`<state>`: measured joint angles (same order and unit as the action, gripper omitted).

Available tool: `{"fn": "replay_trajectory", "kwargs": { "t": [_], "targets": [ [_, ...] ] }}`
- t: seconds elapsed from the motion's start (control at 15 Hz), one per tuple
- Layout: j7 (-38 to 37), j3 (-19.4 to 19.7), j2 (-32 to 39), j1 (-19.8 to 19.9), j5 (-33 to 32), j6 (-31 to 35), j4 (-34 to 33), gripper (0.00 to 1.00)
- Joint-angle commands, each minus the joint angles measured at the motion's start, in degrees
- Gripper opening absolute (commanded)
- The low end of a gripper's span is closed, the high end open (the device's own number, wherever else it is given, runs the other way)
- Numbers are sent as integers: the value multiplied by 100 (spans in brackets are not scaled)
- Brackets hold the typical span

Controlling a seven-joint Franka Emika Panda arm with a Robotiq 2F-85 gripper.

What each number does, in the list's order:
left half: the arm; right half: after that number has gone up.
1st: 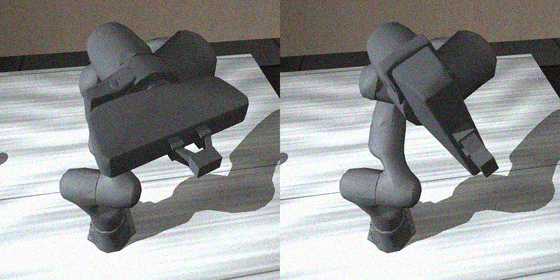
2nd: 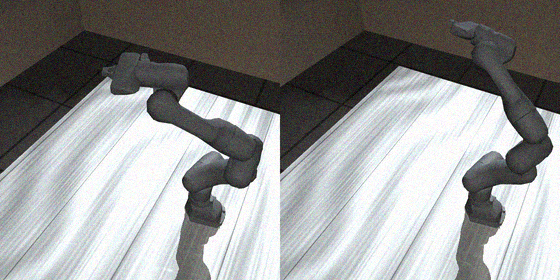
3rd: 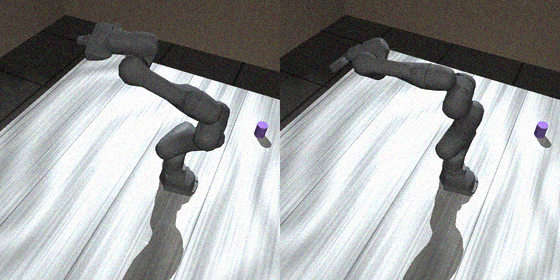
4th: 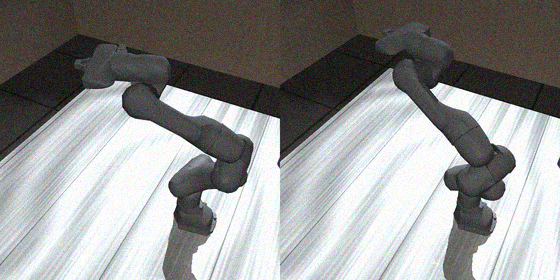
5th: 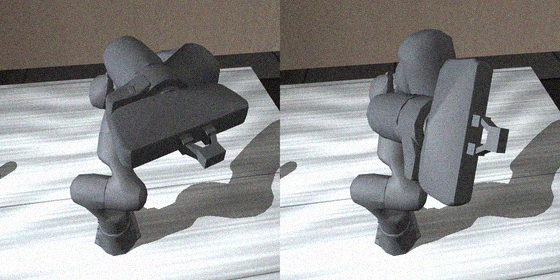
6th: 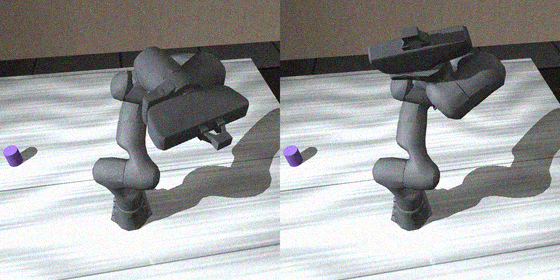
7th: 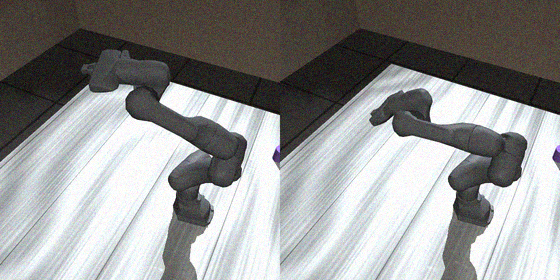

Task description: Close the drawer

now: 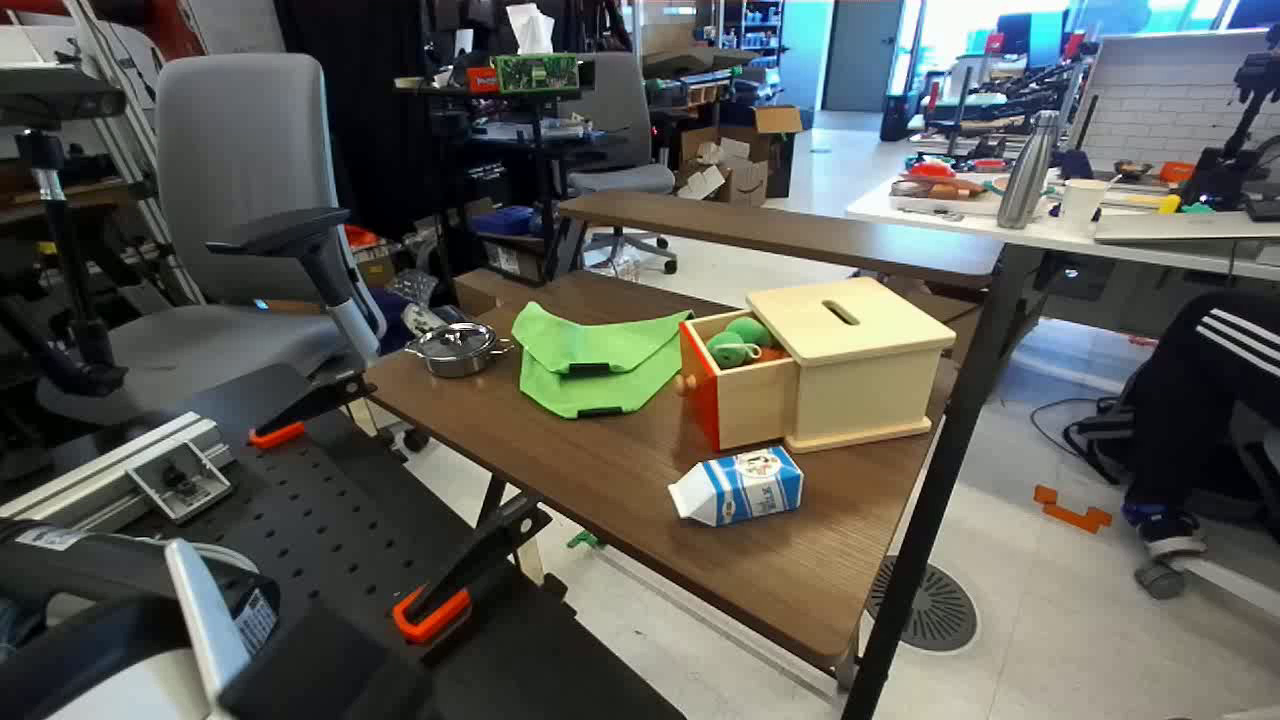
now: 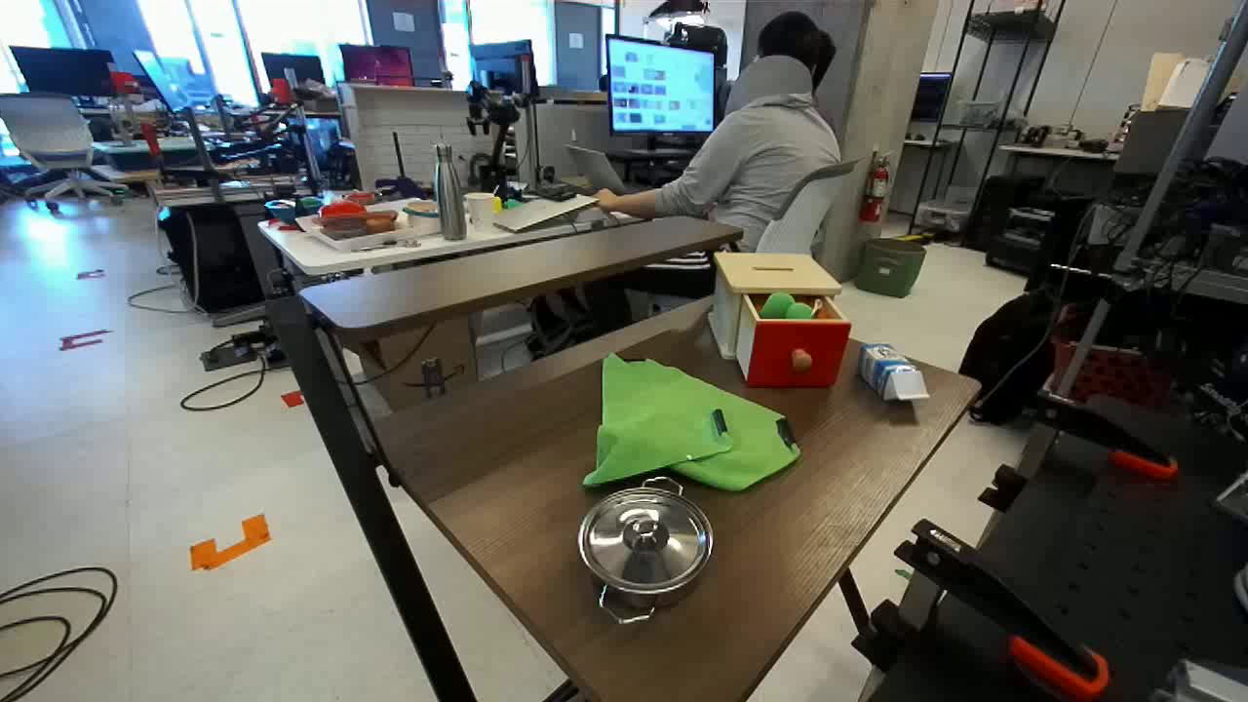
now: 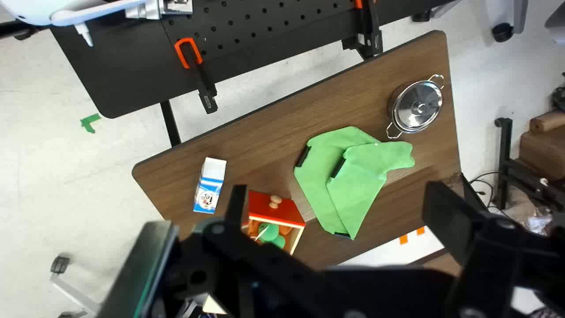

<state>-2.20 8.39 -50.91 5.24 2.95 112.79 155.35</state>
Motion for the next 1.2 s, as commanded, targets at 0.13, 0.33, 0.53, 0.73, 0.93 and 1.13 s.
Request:
{"fn": "replay_trajectory", "kwargs": {
  "t": [0.13,0.33,0.53,0.73,0.93,1.13],
  "targets": [
    [56,-65,13,81,62,-18,-15,100],
    [56,-65,13,81,62,-18,-15,100],
    [56,-66,13,81,62,-18,-15,100],
    [56,-66,13,81,62,-18,-15,100],
    [56,-66,13,81,62,-18,-15,100],
    [-195,-208,-10,164,44,226,101,100]
  ]
}}
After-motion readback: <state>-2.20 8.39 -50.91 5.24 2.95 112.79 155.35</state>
